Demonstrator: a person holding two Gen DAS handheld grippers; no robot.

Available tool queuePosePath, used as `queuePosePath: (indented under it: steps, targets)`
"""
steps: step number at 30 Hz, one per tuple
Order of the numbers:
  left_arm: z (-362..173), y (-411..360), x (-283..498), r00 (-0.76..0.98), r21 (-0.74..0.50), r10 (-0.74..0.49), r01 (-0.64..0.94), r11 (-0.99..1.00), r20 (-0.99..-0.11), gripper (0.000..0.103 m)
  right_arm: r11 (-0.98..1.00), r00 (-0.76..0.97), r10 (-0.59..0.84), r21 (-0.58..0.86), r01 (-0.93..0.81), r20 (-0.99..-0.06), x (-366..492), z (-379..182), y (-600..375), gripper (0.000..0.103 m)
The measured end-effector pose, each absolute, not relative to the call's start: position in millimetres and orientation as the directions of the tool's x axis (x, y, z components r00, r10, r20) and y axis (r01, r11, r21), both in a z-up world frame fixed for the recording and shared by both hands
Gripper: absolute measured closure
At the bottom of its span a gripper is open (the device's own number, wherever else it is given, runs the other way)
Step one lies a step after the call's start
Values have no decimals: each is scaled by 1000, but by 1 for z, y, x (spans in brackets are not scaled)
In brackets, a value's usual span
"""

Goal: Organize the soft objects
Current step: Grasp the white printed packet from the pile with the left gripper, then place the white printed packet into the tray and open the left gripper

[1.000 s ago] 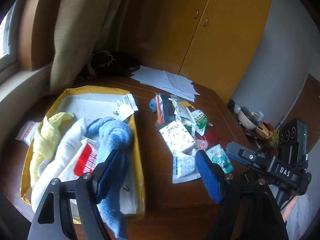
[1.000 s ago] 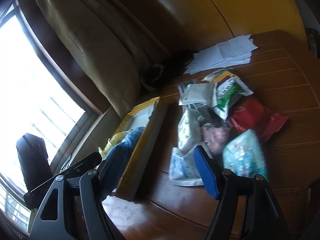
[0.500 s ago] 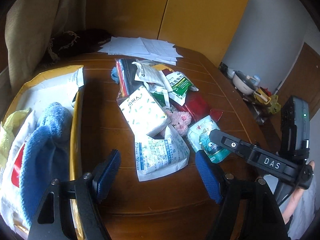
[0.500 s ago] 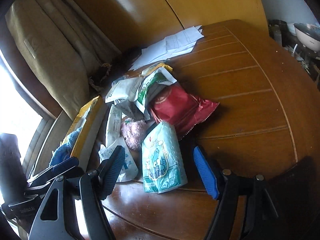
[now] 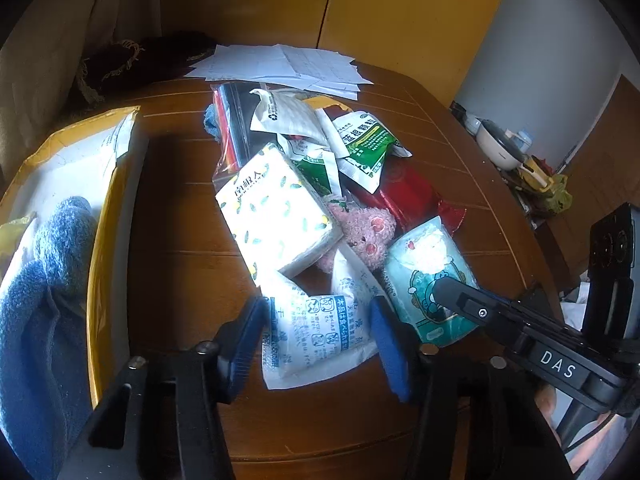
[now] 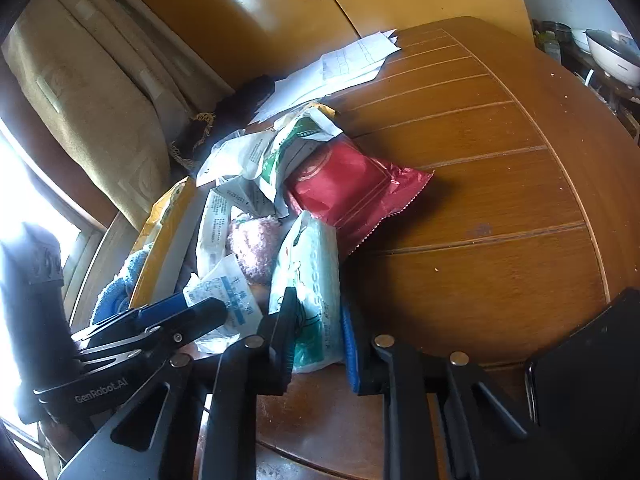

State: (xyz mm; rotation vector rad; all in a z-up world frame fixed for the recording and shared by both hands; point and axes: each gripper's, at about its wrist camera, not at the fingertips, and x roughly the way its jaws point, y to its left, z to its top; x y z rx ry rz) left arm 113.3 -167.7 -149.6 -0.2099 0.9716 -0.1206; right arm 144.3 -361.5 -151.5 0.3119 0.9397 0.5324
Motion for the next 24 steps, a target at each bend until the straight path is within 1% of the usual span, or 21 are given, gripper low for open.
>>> queuePosePath:
  steps: [4,7,9,12,15,20,24]
  targets:
    - [-147,-164,103,572,-243,-199,0,970,-796,62,825,486,565,481,-298,-667,137,-150,-363,87]
    - [-146,-159,95,568,-299,-243,-6,954,-786,62,819,504,571,495,-292,-648,133,-147,-367,88]
    - [-142,-158,88,576,-313,-255,-2,950,-777,62,812,521,577,510,-284,-629,129,-143,-372,88]
    - [-129,-153,76,603,-353,-284,4,936,-746,63,790,535,601,541,-287,-593,124,-137,-378,88]
    - [-110,-143,61,653,-391,-300,7,920,-696,63,767,551,626,563,-308,-552,120,-128,-379,88]
    - [-84,-116,41,705,-401,-265,-31,915,-658,63,719,542,682,588,-372,-491,111,-111,-365,88]
    - [-76,-79,24,755,-427,-203,-112,897,-623,63,687,512,719,591,-423,-469,107,-105,-343,88]
